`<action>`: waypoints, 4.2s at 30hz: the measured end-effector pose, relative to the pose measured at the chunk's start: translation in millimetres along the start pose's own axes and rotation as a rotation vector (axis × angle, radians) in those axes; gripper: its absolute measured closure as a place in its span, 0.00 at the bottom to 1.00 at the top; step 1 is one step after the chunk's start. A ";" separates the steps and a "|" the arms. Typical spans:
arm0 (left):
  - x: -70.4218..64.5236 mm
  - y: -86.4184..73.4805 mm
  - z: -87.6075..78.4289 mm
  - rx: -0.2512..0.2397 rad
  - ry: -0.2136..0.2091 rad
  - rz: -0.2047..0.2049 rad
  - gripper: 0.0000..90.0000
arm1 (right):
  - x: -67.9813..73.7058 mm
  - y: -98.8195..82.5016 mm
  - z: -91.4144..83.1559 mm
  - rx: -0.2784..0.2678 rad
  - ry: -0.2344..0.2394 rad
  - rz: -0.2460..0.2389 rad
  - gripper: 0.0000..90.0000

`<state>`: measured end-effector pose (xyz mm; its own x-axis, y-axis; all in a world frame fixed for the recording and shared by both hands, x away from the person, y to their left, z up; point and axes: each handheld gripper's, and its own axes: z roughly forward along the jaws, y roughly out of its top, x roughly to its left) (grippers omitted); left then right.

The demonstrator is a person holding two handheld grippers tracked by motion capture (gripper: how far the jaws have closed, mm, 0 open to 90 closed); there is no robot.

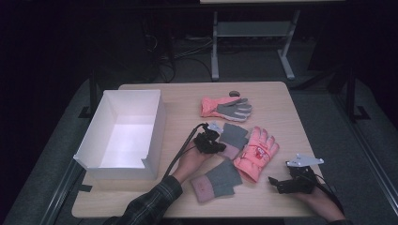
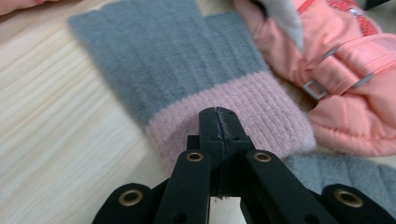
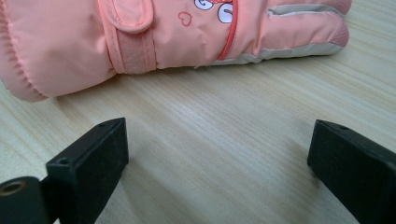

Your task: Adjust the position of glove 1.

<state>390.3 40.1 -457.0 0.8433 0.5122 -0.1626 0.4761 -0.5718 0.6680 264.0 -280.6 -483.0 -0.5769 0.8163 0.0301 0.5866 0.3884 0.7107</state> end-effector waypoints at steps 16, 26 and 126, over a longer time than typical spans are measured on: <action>35.4 -12.9 -28.1 0.019 0.153 -0.055 1.00 | 0.0 0.0 0.0 0.000 0.000 0.000 0.05; 8.5 -23.5 -55.7 0.025 0.097 -0.017 1.00 | -0.1 0.0 0.0 0.000 0.001 0.000 0.05; -10.7 -6.5 -81.8 -0.024 0.002 -0.022 0.95 | 0.2 -0.7 -1.0 0.002 -0.005 0.009 0.05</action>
<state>357.9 90.8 -400.2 0.8321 0.5258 -0.1766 0.4888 -0.5447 0.6814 262.9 -281.2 -482.7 -0.5690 0.8217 0.0327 0.5930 0.3823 0.7087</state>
